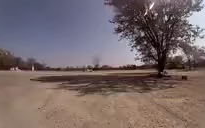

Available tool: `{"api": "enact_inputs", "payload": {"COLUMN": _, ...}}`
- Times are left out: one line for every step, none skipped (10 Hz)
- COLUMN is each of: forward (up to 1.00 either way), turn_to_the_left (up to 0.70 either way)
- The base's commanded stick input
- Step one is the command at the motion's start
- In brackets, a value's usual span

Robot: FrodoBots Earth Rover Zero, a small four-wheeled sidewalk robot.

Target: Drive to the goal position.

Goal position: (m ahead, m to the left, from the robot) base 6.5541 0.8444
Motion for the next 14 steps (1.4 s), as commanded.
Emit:
{"api": "enact_inputs", "payload": {"forward": 1.00, "turn_to_the_left": 0.00}}
{"api": "enact_inputs", "payload": {"forward": 1.00, "turn_to_the_left": 0.00}}
{"api": "enact_inputs", "payload": {"forward": 1.00, "turn_to_the_left": 0.00}}
{"api": "enact_inputs", "payload": {"forward": 1.00, "turn_to_the_left": 0.00}}
{"api": "enact_inputs", "payload": {"forward": 1.00, "turn_to_the_left": 0.00}}
{"api": "enact_inputs", "payload": {"forward": 1.00, "turn_to_the_left": 0.00}}
{"api": "enact_inputs", "payload": {"forward": 1.00, "turn_to_the_left": 0.00}}
{"api": "enact_inputs", "payload": {"forward": 1.00, "turn_to_the_left": 0.00}}
{"api": "enact_inputs", "payload": {"forward": 1.00, "turn_to_the_left": 0.00}}
{"api": "enact_inputs", "payload": {"forward": 1.00, "turn_to_the_left": 0.00}}
{"api": "enact_inputs", "payload": {"forward": 1.00, "turn_to_the_left": 0.00}}
{"api": "enact_inputs", "payload": {"forward": 1.00, "turn_to_the_left": -0.01}}
{"api": "enact_inputs", "payload": {"forward": 1.00, "turn_to_the_left": -0.04}}
{"api": "enact_inputs", "payload": {"forward": 1.00, "turn_to_the_left": -0.07}}
